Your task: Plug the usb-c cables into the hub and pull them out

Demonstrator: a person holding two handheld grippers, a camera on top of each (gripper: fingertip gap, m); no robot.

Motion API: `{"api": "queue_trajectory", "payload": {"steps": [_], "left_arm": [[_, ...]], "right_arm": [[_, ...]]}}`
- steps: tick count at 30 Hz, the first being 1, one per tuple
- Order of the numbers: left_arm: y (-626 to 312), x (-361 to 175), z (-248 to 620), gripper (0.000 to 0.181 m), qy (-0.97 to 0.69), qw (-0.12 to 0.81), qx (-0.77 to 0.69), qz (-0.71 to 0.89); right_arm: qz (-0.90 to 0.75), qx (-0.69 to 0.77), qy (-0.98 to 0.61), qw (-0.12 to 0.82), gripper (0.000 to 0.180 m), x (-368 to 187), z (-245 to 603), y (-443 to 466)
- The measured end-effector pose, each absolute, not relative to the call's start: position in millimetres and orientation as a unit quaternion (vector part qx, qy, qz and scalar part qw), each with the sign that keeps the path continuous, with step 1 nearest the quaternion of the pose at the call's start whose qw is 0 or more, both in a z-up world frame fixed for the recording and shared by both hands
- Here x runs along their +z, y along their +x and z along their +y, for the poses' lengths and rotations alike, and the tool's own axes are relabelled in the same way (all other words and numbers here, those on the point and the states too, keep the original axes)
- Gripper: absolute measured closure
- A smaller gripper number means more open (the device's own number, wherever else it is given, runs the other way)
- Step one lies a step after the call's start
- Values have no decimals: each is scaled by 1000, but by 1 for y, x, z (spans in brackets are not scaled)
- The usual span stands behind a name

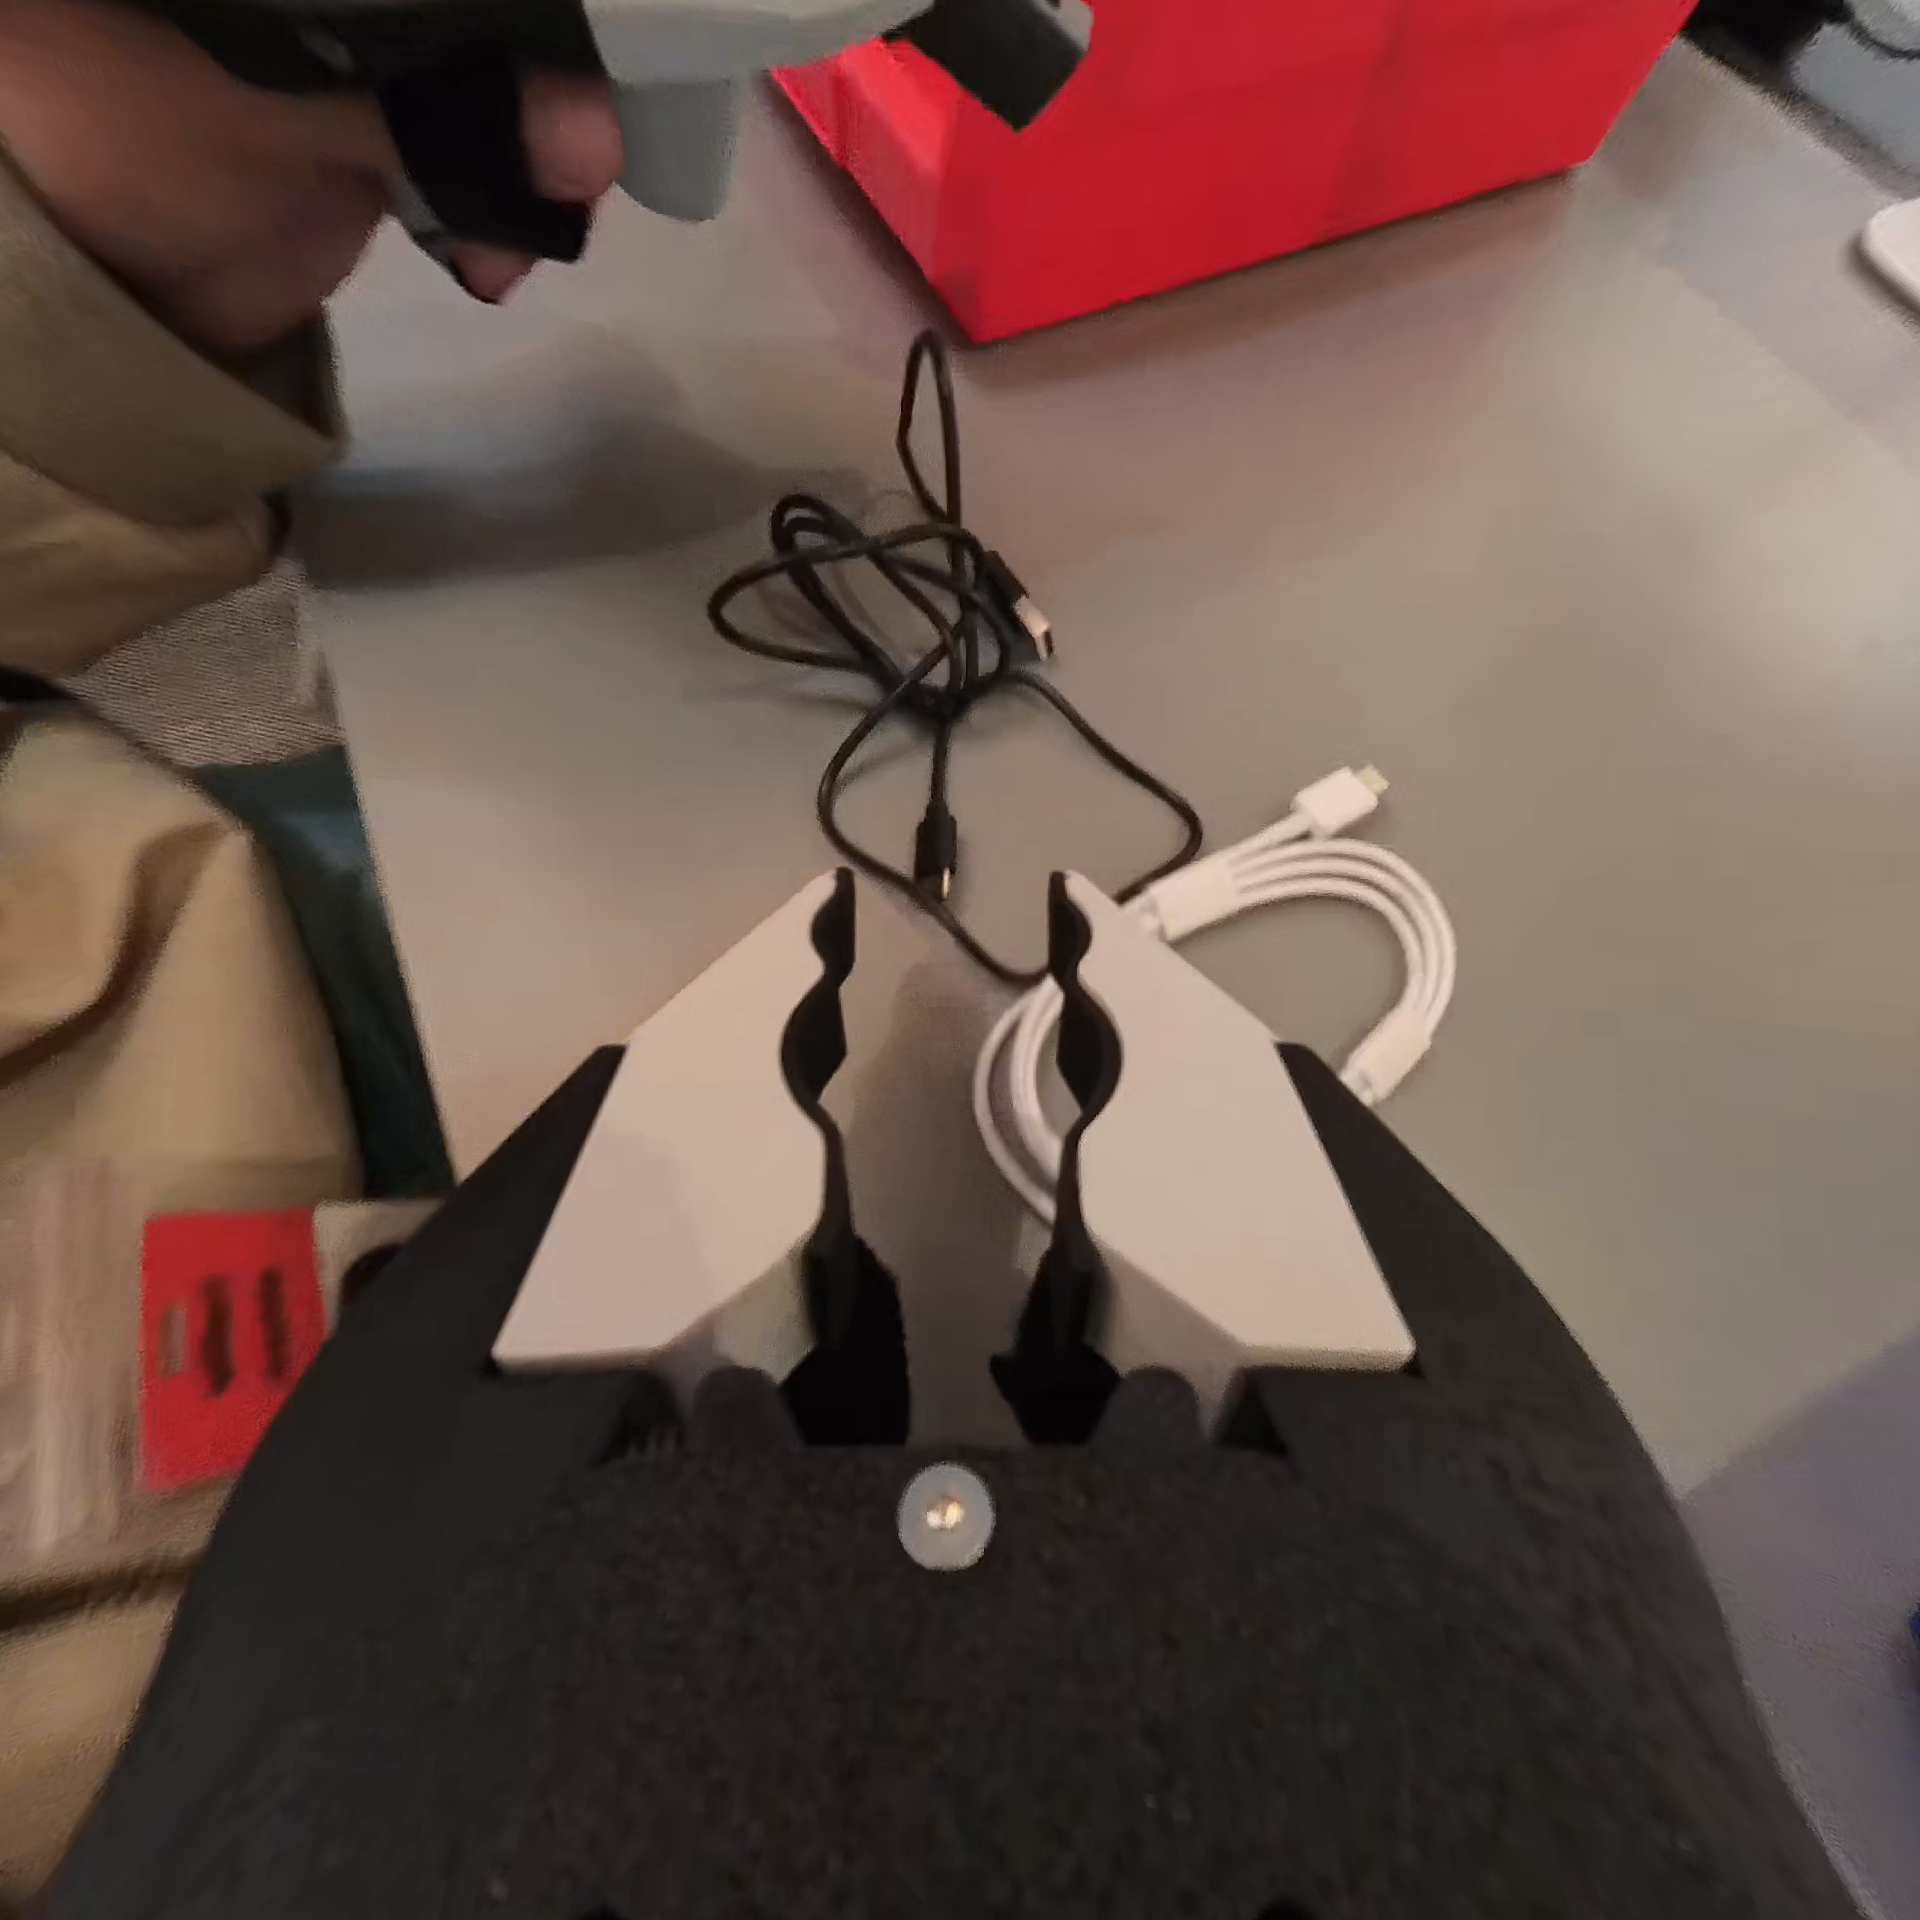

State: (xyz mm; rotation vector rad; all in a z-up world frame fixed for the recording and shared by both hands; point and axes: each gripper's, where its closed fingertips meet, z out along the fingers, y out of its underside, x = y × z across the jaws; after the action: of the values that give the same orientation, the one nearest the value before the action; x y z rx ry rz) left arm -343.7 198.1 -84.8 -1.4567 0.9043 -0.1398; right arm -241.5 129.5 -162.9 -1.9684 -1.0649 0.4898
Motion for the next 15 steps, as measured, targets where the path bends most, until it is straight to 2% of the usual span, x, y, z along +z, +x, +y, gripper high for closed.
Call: {"api": "queue_trajectory", "payload": {"steps": [3, 9, 15], "left_arm": [[-346, -85, 199, 170, -648, 649, -66, 393], [-348, -81, 197, 170, -645, 655, -67, 389], [-342, -85, 196, 170, -647, 647, -76, 397]], "right_arm": [[-442, 162, -774, 423, 158, -163, 142, -261], [-466, 189, -798, 332, 152, -187, 137, -264], [-464, 127, -810, 335, 169, -191, 156, -254]]}}
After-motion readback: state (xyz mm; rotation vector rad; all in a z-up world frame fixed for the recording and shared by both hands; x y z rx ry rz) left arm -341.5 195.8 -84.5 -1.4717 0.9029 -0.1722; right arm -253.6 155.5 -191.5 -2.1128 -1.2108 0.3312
